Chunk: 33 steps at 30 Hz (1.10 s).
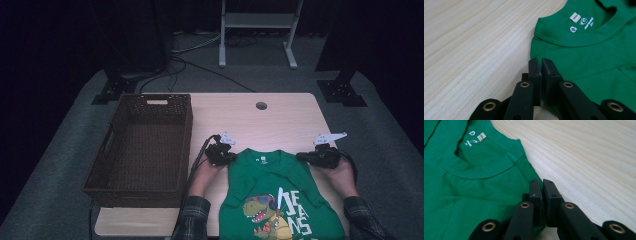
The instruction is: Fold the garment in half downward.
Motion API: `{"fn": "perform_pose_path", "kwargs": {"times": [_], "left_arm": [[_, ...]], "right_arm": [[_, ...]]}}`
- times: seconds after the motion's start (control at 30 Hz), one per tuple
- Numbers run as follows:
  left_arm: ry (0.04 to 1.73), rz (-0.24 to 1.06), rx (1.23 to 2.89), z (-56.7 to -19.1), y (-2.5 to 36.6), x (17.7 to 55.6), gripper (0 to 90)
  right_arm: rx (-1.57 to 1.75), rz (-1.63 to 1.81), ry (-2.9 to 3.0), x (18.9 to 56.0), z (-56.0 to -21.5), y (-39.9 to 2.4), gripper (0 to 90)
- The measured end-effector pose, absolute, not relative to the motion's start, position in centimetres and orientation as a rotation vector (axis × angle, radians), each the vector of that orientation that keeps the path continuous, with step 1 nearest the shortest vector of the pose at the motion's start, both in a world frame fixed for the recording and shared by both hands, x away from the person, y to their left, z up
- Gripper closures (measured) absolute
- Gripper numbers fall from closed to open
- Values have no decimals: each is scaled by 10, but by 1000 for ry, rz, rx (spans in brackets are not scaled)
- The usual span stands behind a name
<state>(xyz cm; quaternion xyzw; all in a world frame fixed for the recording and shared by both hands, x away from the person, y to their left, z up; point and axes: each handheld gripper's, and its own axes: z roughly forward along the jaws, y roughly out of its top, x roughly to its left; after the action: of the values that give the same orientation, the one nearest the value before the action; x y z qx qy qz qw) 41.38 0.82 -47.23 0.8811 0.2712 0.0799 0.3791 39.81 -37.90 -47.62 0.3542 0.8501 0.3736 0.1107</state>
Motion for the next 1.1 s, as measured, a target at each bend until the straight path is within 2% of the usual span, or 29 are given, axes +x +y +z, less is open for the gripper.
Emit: {"fn": "perform_pose_path", "kwargs": {"times": [0.63, 0.83, 0.93, 1.1], "left_arm": [[908, 467, 2238, -470, -5, 456, 869], [957, 450, 2221, -469, -5, 467, 877], [980, 402, 2185, -467, -2, 467, 880], [972, 393, 2102, -442, 5, 458, 881]], "right_arm": [[1137, 987, 2411, 453, -472, -359, 889], [1193, 989, 2389, 465, -472, -357, 891], [1199, 971, 2391, 465, -470, -356, 894], [1173, 1034, 2352, 457, -452, -357, 895]]}}
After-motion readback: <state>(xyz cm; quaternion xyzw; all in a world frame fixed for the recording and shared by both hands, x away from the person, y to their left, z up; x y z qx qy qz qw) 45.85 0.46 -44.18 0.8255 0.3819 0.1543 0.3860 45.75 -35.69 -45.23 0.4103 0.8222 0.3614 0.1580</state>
